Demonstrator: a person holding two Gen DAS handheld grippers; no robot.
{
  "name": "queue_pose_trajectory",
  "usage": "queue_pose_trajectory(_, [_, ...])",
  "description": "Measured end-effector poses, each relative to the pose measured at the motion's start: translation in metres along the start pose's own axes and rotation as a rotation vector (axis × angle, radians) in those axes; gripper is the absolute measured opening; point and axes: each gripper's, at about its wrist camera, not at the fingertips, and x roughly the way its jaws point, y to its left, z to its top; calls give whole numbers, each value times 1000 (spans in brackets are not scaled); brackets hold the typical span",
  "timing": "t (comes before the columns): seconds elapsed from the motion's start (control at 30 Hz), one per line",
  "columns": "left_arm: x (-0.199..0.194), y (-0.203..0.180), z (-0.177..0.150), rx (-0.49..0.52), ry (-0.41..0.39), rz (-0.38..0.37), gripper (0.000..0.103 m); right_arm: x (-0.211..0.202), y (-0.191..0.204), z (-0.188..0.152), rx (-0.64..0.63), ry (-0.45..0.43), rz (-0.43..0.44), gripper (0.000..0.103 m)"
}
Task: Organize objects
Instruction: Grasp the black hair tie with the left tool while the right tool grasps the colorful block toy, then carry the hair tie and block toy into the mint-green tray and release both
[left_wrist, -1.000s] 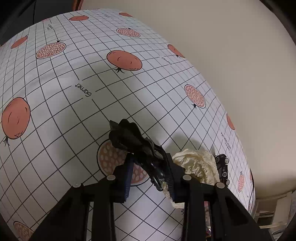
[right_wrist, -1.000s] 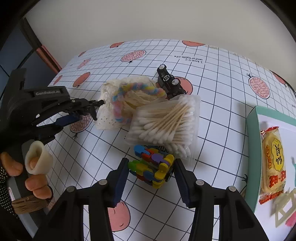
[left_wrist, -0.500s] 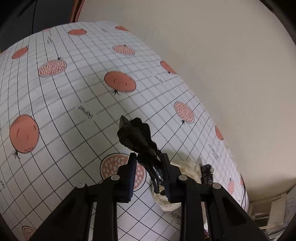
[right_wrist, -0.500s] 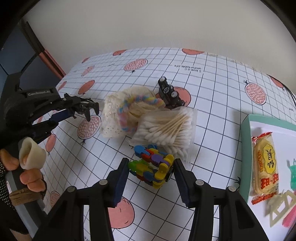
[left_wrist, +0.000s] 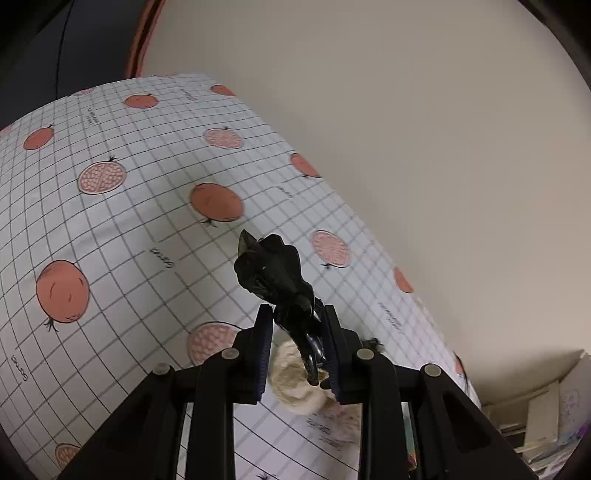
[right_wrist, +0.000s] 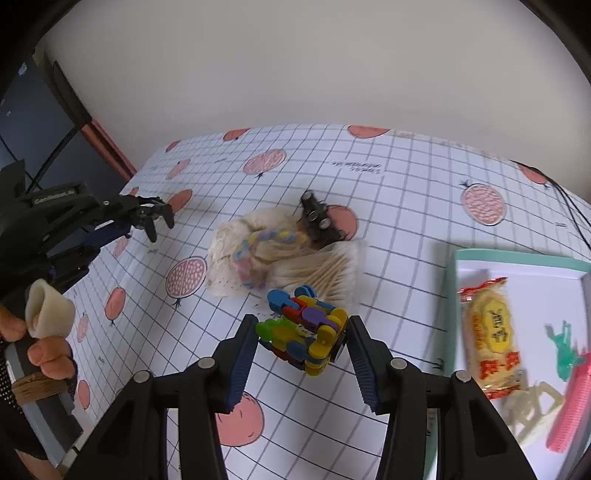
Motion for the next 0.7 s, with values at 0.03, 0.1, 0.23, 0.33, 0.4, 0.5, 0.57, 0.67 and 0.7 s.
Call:
queue_pose_trajectory(0.03, [-2,-4,-1,9,-1,-8,27,-5,-4,1,7,-8,-2,52])
queue_pose_trajectory(0.1, [-6,-14,-3,28,-5,-24,27,-14,-13,3,15,-23,-13,52])
queue_pose_trajectory(0.23, [-10,-37,-11,64,7,-79,27,-31,-36,7,65,-47,-20,52])
queue_pose_trajectory(0.33, [-12,-60,-22,108,24,-114,27,-45,-56,10,92,-71,-59,52])
queue_pose_trajectory(0.4, [-12,-80,-32,141,37,-141,27,-56,-71,10,116,-86,-73,52])
queue_pose_trajectory(0.5, [-11,-107,-49,179,80,-200,27,-69,-94,9,153,-107,-94,52])
queue_pose_trajectory(0.57, [-8,-124,-61,212,103,-227,27,-79,-113,6,176,-118,-119,52])
queue_pose_trajectory(0.67, [-2,-149,-83,263,150,-274,27,-89,-133,2,203,-127,-147,52])
queue_pose_trajectory(0.7, [0,-159,-94,282,171,-294,27,-92,-141,0,213,-129,-159,52])
